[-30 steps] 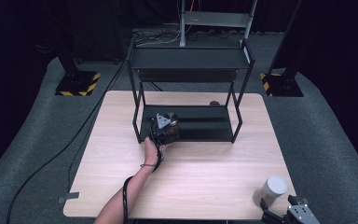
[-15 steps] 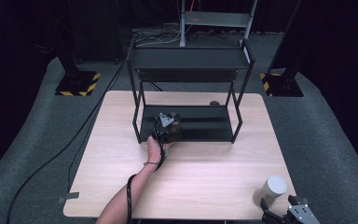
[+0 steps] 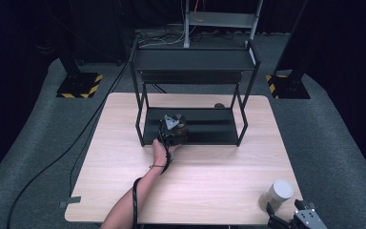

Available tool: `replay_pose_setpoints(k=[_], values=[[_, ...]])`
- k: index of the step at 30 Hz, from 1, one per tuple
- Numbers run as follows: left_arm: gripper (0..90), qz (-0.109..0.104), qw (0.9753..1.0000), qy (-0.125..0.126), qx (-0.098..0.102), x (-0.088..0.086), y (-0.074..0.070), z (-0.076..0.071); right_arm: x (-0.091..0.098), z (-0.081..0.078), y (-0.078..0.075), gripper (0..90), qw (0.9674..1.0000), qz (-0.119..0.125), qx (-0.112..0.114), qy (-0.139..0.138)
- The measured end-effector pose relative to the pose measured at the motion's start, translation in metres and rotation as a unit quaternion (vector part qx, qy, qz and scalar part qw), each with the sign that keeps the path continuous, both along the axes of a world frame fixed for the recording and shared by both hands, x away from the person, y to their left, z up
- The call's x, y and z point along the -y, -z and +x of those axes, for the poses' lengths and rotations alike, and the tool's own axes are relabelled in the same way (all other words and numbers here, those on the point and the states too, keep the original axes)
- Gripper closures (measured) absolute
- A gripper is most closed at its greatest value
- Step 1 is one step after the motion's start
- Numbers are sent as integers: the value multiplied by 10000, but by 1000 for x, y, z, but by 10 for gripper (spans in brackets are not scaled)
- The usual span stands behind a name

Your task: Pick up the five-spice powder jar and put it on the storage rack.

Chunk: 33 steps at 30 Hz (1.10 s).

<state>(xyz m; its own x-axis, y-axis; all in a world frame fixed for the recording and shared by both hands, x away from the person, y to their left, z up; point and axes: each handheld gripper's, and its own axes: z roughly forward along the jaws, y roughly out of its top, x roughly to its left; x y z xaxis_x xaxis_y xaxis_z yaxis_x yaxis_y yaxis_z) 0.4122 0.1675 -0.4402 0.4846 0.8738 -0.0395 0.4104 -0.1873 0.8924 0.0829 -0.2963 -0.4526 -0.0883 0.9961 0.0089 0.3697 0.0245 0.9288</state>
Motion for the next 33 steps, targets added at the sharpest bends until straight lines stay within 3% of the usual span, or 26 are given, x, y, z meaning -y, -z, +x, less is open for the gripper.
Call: replay_pose_setpoints(k=[10,20,33], values=[[312,-28,10000,23,-8,2,6,3,1,-1,0,24,10000,-3,10,17],[310,-8,9999,23,118,4,11,2,1,-1,0,23,10000,-2,14,32],[282,-13,9999,17,134,3,9,1,1,-1,-1,23,10000,-8,9,19]])
